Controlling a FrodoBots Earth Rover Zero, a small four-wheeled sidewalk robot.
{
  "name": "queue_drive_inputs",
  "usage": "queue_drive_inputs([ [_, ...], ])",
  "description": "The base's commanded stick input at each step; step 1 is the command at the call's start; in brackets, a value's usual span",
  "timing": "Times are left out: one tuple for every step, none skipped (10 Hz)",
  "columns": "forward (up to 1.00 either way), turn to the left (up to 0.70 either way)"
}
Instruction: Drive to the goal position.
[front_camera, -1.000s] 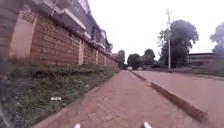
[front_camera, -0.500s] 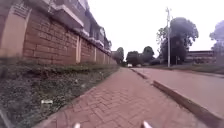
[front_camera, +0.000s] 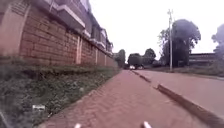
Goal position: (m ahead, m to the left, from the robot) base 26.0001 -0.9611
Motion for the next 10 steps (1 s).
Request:
queue_drive_inputs([
  [0.5, 0.05],
  [0.5, 0.02],
  [0.5, 0.0],
  [0.5, 0.0],
  [0.5, 0.0],
  [0.5, 0.0],
  [0.5, 0.0],
  [0.5, 0.05],
  [0.5, 0.02],
  [0.5, 0.02],
])
